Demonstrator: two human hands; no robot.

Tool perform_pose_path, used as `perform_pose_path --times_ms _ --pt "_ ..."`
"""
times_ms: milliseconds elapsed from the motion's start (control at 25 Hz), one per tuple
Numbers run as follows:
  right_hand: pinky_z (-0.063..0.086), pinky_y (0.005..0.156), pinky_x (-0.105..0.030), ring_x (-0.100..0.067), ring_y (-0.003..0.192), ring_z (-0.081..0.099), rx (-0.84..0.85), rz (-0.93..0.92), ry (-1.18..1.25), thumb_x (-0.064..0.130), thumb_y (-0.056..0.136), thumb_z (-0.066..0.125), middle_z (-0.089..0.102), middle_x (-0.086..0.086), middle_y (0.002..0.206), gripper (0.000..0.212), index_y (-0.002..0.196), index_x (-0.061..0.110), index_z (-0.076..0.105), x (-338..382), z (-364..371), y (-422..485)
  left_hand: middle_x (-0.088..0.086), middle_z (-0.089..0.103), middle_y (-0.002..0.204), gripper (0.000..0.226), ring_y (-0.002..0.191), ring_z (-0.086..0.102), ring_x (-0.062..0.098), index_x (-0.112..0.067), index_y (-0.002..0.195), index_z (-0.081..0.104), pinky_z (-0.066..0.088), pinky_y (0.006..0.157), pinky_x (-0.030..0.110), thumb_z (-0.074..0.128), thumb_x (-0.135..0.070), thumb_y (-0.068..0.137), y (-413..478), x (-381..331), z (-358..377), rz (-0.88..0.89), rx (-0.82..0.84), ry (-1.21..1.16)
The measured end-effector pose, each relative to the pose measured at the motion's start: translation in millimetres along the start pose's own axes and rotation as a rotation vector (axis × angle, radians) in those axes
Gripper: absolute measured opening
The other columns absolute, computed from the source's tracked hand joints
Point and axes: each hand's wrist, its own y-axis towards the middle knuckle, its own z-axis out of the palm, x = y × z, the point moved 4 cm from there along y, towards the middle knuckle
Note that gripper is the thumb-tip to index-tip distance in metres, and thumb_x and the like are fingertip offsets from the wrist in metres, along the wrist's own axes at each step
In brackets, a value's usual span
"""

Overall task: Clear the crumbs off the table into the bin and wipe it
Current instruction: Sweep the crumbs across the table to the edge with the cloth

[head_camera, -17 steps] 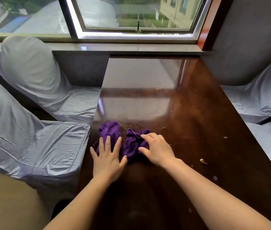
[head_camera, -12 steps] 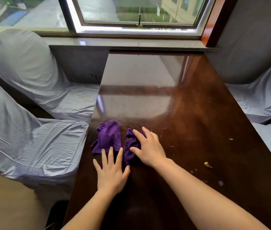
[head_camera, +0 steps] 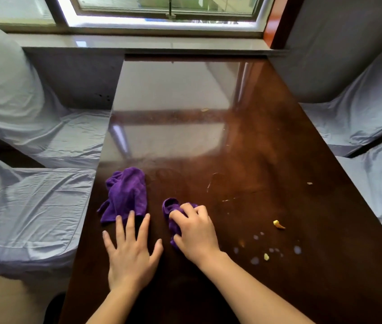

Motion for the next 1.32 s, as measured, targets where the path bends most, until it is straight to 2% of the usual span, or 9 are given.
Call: perform_pose_path --times_ms 160,320,440,520,680,880,1040,1240,1320 --pt "0.050 0.081 -0.029 -0.018 0.094 0.058 -0.001 0.247 0.403 0.024 0.065 0.066 0.062 0.010 0.107 0.042 0.105 0.035 0.062 -32 -27 -28 0.019 0.031 0.154 0.073 0.146 0.016 0.039 -0.022 0.144 0.040 0.013 0.111 0.069 0.038 -0.055 0.080 -5 -7 -7 0.056 -0.081 -0.054" --pt "0.053 0.074 -0.024 -0.006 0.080 0.066 -0.200 0.479 0.762 0.021 0.057 0.064 0.072 0.012 0.087 0.040 0.094 0.036 0.068 -94 -80 -44 0.017 0.037 0.151 0.063 0.145 0.020 0.037 -0.030 0.144 0.039 0.016 0.111 0.067 0.039 -0.050 0.084 2 -49 -15 0.244 -0.114 -0.066" --pt "0.051 0.069 -0.017 -0.003 0.076 0.065 -0.363 0.561 0.710 0.016 0.058 0.064 0.073 0.011 0.083 0.036 0.088 0.034 0.071 -170 -131 -64 0.007 0.018 0.161 0.059 0.149 0.000 0.032 -0.049 0.147 0.015 0.004 0.112 0.068 0.028 -0.060 0.091 22 -88 -7 0.177 0.010 -0.078" --pt "0.051 0.076 -0.023 -0.012 0.083 0.066 -0.421 0.597 0.564 0.011 0.062 0.065 0.072 0.006 0.091 0.036 0.090 0.033 0.070 -229 -160 -70 0.004 0.004 0.164 0.061 0.148 -0.012 0.031 -0.051 0.146 -0.002 -0.003 0.111 0.069 0.016 -0.066 0.090 27 -98 7 0.146 0.057 -0.004" --pt "0.046 0.088 -0.030 -0.026 0.104 0.062 -0.384 0.611 0.292 0.001 0.071 0.064 0.067 -0.005 0.116 0.047 0.106 0.031 0.069 -336 -173 -55 0.005 0.007 0.164 0.064 0.149 -0.010 0.031 -0.051 0.146 -0.002 -0.003 0.112 0.068 0.008 -0.069 0.086 27 -94 21 0.132 0.011 0.062" --pt "0.037 0.110 -0.040 -0.034 0.130 0.046 -0.130 0.551 0.096 0.018 0.088 0.067 0.053 -0.006 0.145 0.049 0.134 0.030 0.058 -376 -120 -30 0.007 0.019 0.161 0.065 0.149 0.002 0.031 -0.051 0.147 0.012 0.004 0.112 0.067 0.014 -0.068 0.085 28 -93 22 0.130 -0.022 0.082" --pt "0.037 0.105 -0.037 -0.034 0.117 0.048 -0.221 0.358 0.102 0.012 0.083 0.072 0.061 -0.003 0.138 0.045 0.123 0.030 0.067 -326 -103 -32 0.007 0.018 0.162 0.065 0.149 0.002 0.031 -0.050 0.147 0.011 0.004 0.113 0.066 0.014 -0.068 0.085 26 -95 16 0.127 -0.027 0.087" --pt "0.041 0.100 -0.030 -0.021 0.111 0.049 0.128 -0.102 0.211 -0.003 0.068 0.060 0.064 0.006 0.130 0.054 0.108 0.032 0.073 -234 -86 -44 0.006 0.014 0.163 0.066 0.149 -0.002 0.029 -0.051 0.147 0.006 0.002 0.114 0.064 0.010 -0.068 0.084 25 -97 14 0.123 -0.022 0.069" --pt "0.042 0.097 -0.028 -0.018 0.113 0.055 0.066 -0.132 0.287 -0.002 0.061 0.055 0.068 0.002 0.121 0.054 0.103 0.027 0.074 -237 -99 -39 0.005 0.014 0.163 0.065 0.149 -0.003 0.029 -0.052 0.147 0.005 0.002 0.115 0.063 0.010 -0.068 0.084 25 -95 15 0.122 -0.024 0.072"
